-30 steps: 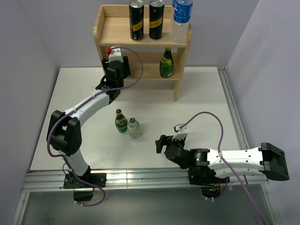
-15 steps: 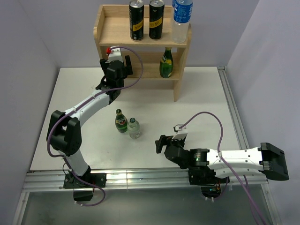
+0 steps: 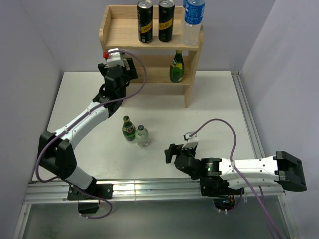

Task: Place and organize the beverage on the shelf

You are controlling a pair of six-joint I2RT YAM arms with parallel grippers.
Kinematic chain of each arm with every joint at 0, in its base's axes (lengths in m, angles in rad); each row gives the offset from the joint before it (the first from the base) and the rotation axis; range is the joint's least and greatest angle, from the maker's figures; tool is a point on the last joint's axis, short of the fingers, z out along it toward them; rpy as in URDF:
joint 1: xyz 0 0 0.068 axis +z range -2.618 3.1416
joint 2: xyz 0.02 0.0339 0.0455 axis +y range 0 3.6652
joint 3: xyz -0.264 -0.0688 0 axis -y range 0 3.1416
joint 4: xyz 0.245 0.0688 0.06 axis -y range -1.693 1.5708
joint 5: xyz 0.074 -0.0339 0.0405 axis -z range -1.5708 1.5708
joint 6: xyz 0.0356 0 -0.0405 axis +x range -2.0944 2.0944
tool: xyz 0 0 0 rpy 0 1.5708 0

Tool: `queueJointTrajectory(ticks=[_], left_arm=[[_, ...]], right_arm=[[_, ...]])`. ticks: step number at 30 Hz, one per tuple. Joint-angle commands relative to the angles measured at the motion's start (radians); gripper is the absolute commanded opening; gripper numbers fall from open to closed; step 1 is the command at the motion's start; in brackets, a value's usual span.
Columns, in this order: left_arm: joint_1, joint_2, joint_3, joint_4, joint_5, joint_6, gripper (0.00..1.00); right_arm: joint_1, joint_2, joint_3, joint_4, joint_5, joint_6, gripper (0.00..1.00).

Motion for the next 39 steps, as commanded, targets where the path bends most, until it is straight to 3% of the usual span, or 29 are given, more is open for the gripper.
queueJointTrajectory(ticks=[1, 8, 13, 19, 25, 30, 35, 39], left_arm=[[-0.018, -0.09, -0.043, 0.011, -0.032, -0.013, 0.99], [-0.083, -0.302, -0.172, -0.121, -0.083, -0.065, 0.99], [-0.237, -0.529, -0.298, -0.286, -0.214, -0.121, 0.99], [-0.412, -0.665, -0.436, -0.533, -0.212, -0.395, 0.97], [-0.619, -0.626, -0.557, -0.652, -0.302, -0.628, 0.97], [-0.768, -0.577, -0.622, -0.624, -0.322, -0.726, 0.97], [-0.845, -0.495, -0.643, -0.598, -0.392, -0.802, 0.98], [-0.863, -0.436, -0.683, -0.46, -0.389, -0.773, 0.98]], right_arm=[[-0.005, 0.002, -0.003, 0.041, 0.017, 0.008, 0.91], [-0.005, 0.012, -0.003, 0.039, 0.026, 0.014, 0.91], [-0.004, 0.015, 0.001, 0.035, 0.032, 0.015, 0.91], [-0.004, 0.004, 0.009, 0.004, 0.047, 0.026, 0.91], [-0.004, -0.033, 0.014, -0.031, 0.066, 0.04, 0.91], [-0.004, -0.053, 0.008, -0.071, 0.076, 0.064, 0.91], [-0.002, -0.073, -0.002, -0.085, 0.078, 0.075, 0.91], [-0.004, -0.073, -0.005, -0.088, 0.081, 0.083, 0.91]])
